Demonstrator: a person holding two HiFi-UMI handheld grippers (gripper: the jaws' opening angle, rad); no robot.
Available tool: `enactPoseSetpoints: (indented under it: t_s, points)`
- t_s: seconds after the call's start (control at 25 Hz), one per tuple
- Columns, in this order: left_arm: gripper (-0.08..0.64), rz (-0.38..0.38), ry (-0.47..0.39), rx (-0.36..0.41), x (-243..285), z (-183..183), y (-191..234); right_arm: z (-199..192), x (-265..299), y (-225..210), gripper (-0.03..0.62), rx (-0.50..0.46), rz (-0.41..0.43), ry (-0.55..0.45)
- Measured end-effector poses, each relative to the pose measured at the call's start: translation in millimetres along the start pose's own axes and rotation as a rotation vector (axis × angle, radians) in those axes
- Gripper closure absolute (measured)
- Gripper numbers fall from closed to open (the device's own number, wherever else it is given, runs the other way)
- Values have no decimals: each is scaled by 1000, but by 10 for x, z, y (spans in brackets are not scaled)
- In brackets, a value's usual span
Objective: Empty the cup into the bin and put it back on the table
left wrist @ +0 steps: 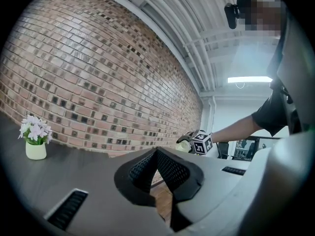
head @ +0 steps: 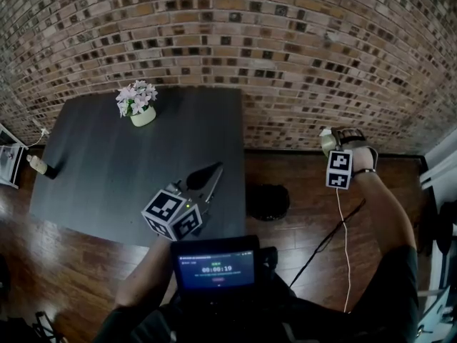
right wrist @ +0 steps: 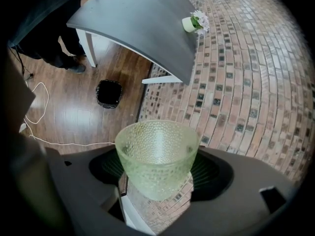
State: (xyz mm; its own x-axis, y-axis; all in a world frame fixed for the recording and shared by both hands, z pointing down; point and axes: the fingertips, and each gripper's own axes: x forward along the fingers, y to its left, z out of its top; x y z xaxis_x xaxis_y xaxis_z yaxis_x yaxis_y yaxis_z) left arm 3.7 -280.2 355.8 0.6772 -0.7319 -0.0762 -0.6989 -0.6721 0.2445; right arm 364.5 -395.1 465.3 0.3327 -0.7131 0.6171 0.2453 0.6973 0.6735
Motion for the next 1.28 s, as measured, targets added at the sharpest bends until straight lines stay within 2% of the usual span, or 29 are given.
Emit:
enactPoseSetpoints:
  t_s: [0.2,0.28,0.76,1.04,1.28]
  points:
    - [557,4,5,-3,-32,-22,-3,31,-6,47,202,-11,3,-8]
    - [557,4,4,-2,-38,-19,-2,32,-12,33,202,16,5,-11]
    - [557,0,5,-16,-77,-21,-36,60,-41,56,202,356,54,-131]
    - [557,-2,24,-8,-72,-46,-71,-35,70,189,202,638,129,-211]
    - [557,-3,25,-7,-108,-41,-80,-142,153,305,202,997,177,-333]
